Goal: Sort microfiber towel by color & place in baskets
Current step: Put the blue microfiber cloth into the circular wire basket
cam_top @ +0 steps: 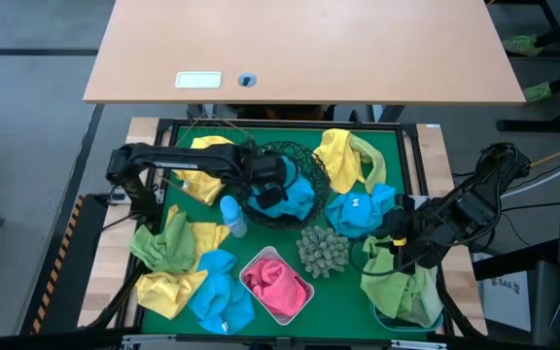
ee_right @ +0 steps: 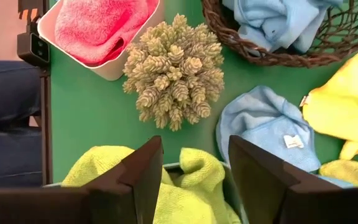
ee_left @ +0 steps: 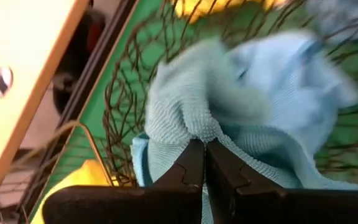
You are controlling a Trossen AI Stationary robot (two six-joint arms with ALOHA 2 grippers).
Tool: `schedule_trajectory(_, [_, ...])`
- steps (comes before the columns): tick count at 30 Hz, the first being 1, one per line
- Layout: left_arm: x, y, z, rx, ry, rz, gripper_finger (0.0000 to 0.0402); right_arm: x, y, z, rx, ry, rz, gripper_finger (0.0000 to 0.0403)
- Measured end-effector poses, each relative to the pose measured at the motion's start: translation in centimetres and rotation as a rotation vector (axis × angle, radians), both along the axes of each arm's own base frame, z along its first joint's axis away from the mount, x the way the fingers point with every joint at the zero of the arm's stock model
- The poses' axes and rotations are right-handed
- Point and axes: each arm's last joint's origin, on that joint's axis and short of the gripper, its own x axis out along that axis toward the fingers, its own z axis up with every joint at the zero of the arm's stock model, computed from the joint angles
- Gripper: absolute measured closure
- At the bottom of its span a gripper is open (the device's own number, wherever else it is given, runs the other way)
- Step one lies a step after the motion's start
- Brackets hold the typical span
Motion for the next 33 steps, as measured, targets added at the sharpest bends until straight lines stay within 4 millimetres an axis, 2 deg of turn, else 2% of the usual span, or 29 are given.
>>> schedule_trajectory(5, [-0.3, 1.3, -3.2, -0.002, 0.058, 0.038, 0.039, 0.1, -0.1, 0.0, -0.043, -0.03, -0.004, 0.0219])
schedule_trajectory(13, [-0.6, 2.5, -5.8, -0.004, 0.076, 0.071, 0.0363, 0.1, -0.2, 0.1, -0.071, -0.055, -0.022, 0.0219])
schedule_trajectory(27, [-0.5, 2.9, -6.0, -0.06, 0.053, 0.073, 0.0281, 0.3, -0.4, 0.2, -0.134, -0.112, -0.061, 0.0219])
schedule_trajectory(33, [0.2, 2.7, -4.1, -0.123, -0.013, 0.034, 0.0276, 0.7, -0.2, 0.0, -0.207, -0.126, -0.047, 0.0219])
